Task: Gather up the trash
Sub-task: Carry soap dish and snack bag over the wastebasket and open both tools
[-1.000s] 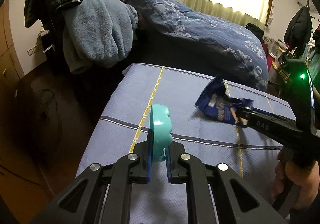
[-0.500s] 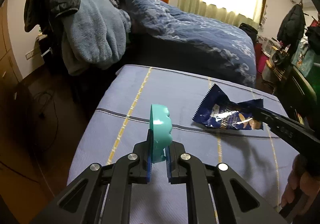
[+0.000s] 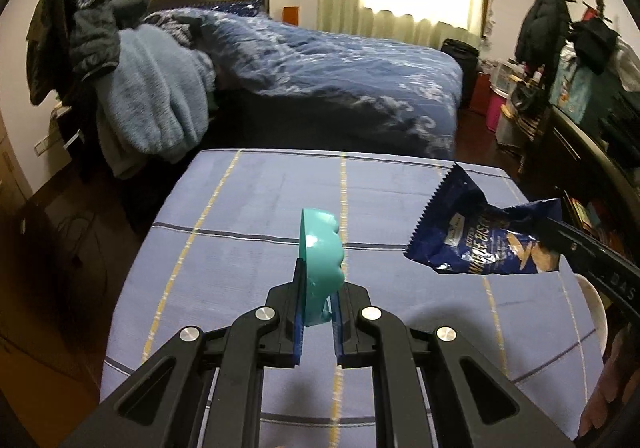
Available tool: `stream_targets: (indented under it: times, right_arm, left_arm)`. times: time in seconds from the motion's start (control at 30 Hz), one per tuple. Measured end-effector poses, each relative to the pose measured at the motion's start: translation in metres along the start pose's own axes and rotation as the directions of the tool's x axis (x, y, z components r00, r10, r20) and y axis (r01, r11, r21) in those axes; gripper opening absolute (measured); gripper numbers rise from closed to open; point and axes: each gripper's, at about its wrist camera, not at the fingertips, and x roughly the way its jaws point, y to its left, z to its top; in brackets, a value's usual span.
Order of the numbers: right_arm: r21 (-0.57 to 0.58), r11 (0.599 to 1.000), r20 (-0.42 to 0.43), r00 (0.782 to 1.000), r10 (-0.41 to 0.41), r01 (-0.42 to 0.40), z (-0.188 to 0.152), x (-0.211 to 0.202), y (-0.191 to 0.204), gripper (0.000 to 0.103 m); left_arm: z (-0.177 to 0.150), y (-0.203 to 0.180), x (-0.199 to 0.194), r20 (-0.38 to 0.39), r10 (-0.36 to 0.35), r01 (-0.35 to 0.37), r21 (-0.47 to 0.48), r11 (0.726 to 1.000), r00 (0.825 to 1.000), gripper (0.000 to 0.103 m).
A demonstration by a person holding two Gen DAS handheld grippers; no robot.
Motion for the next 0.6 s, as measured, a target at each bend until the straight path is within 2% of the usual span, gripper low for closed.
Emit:
stream_targets:
  times: [0.6]
  right_arm:
    - [0.112, 0.983, 0.087, 0.984, -0.153, 0.143, -0.047, -0.069, -0.088, 0.012]
  left_arm:
    - [-0.016, -0.093, -0.008, -0.019, -0.063, 0.065, 0.134, 0.989, 0.998, 0.011]
